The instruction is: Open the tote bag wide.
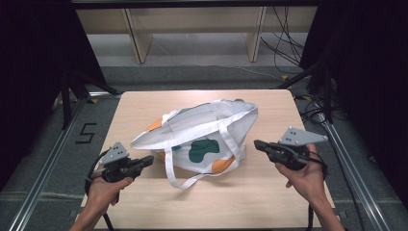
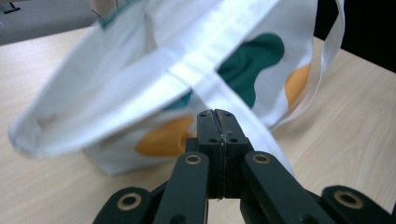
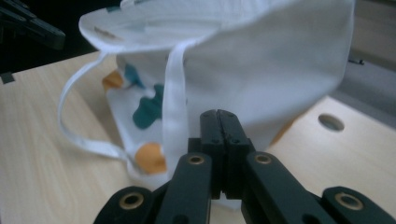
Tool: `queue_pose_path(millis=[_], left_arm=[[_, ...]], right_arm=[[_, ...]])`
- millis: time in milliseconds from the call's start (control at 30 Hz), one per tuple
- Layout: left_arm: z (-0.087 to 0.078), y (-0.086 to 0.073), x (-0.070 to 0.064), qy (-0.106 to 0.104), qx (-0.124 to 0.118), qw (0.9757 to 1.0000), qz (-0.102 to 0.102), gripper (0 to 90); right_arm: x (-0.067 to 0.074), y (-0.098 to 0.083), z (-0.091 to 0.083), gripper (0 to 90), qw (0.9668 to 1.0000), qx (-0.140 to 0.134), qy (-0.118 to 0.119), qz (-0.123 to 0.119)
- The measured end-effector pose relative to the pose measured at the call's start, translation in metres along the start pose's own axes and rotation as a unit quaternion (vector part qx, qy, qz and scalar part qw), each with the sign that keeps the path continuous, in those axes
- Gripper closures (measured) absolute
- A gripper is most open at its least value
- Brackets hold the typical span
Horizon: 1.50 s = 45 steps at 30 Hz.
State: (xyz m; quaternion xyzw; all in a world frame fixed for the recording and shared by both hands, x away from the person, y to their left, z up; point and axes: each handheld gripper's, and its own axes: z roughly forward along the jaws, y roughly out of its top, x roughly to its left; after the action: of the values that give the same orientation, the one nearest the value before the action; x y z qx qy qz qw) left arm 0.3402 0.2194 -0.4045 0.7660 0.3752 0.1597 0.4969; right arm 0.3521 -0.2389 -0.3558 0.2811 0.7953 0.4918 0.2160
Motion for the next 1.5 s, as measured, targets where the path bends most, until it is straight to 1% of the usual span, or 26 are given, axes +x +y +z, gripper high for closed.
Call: queue_pose_path(millis=[100,167,200,367,500,533,600,700,733,767,867,900,933,967,1000,1033,1100,1133,1167,1233,1267,1333,1367,1400,1433,1500], left_arm=[[0.009,0.02,0.006,0.001,0.0,1.0,0.001,89.5],[0.013,0.03,0.009,0.008,0.001,0.9999,0.006,89.5],[0.013,0.03,0.009,0.008,0.001,0.9999,0.006,89.5],[0.028,0.059,0.022,0.021,-0.004,0.9998,0.002,89.5],[0.039,0.066,0.026,0.022,0.001,0.9998,-0.001,89.5],[0.046,0.069,0.029,0.02,0.007,0.9998,-0.003,89.5],[0.054,0.069,0.031,0.018,0.007,0.9998,-0.01,89.5],[0.066,0.068,0.038,0.033,0.018,0.9993,-0.002,89.5],[0.07,0.066,0.042,0.037,0.021,0.9991,-0.009,89.5],[0.074,0.063,0.048,0.04,0.023,0.9987,-0.021,89.4],[0.089,0.049,0.067,0.053,0.038,0.9968,-0.046,89.6],[0.094,0.044,0.073,0.063,0.048,0.9959,-0.043,89.6],[0.099,0.038,0.078,0.07,0.062,0.9952,-0.031,89.6],[0.104,0.032,0.082,0.072,0.078,0.9939,-0.031,89.6],[0.109,0.027,0.086,0.074,0.087,0.9928,-0.036,89.7],[0.111,0.023,0.091,0.073,0.103,0.9916,-0.028,89.8],[0.116,0.018,0.094,0.069,0.102,0.9914,-0.044,89.8],[0.116,0.018,0.094,0.069,0.102,0.9914,-0.044,89.8],[0.117,0.021,0.091,0.08,0.113,0.9899,-0.028,89.8],[0.116,0.026,0.088,0.087,0.123,0.9885,-0.016,89.7],[0.114,0.029,0.088,0.081,0.124,0.9889,-0.017,89.7],[0.109,0.035,0.084,0.064,0.091,0.993,-0.039,89.7],[0.109,0.035,0.084,0.064,0.091,0.993,-0.039,89.6],[0.107,0.042,0.077,0.056,0.073,0.9948,-0.043,89.6],[0.107,0.046,0.074,0.045,0.073,0.9956,-0.039,89.6],[0.115,0.059,0.06,0.023,0.073,0.9967,-0.028,89.3]], right_arm=[[-0.005,0.024,0.008,90.0,0.9999,0.008,0.004,-0.007],[-0.009,0.037,0.017,90.0,0.9999,-0.003,0.002,-0.014],[-0.01,0.044,0.019,90.0,0.9998,0.007,0.006,-0.015],[-0.018,0.073,0.038,90.0,0.9994,0.012,-0.007,-0.031],[-0.021,0.085,0.057,90.0,0.9989,0.038,-0.01,-0.026],[-0.023,0.086,0.064,90.0,0.9981,0.047,-0.008,-0.039],[-0.025,0.086,0.074,90.0,0.9972,0.062,-0.013,-0.04],[-0.031,0.08,0.092,90.0,0.9933,0.101,-0.025,-0.05],[-0.031,0.076,0.098,90.0,0.993,0.112,-0.029,-0.027],[-0.037,0.071,0.103,90.0,0.9912,0.121,-0.038,-0.04],[-0.05,0.049,0.118,90.0,0.9846,0.167,-0.049,-0.02],[-0.054,0.039,0.123,90.0,0.9829,0.178,-0.046,-0.008],[-0.056,0.027,0.13,90.0,0.9839,0.173,-0.043,0.008],[-0.056,0.017,0.133,90.0,0.9801,0.194,-0.035,0.024],[-0.057,0.007,0.138,90.0,0.9783,0.203,-0.032,0.027],[-0.058,-0.004,0.143,90.0,0.9777,0.204,-0.029,0.041],[-0.06,-0.02,0.148,90.0,0.9745,0.214,-0.01,0.068],[-0.06,-0.02,0.148,90.0,0.9745,0.214,-0.01,0.068],[-0.058,-0.034,0.153,90.0,0.9725,0.226,-0.011,0.056],[-0.056,-0.035,0.152,90.0,0.9756,0.213,-0.019,0.05],[-0.056,-0.03,0.149,90.0,0.9738,0.222,-0.021,0.046],[-0.056,-0.019,0.144,90.0,0.9764,0.208,-0.029,0.05],[-0.056,-0.019,0.144,90.0,0.9764,0.208,-0.029,0.05],[-0.057,-0.012,0.141,90.0,0.9788,0.195,-0.027,0.056],[-0.059,0.002,0.143,90.0,0.9863,0.156,-0.028,0.046],[-0.057,0.014,0.149,90.0,0.9883,0.145,-0.006,0.046]])
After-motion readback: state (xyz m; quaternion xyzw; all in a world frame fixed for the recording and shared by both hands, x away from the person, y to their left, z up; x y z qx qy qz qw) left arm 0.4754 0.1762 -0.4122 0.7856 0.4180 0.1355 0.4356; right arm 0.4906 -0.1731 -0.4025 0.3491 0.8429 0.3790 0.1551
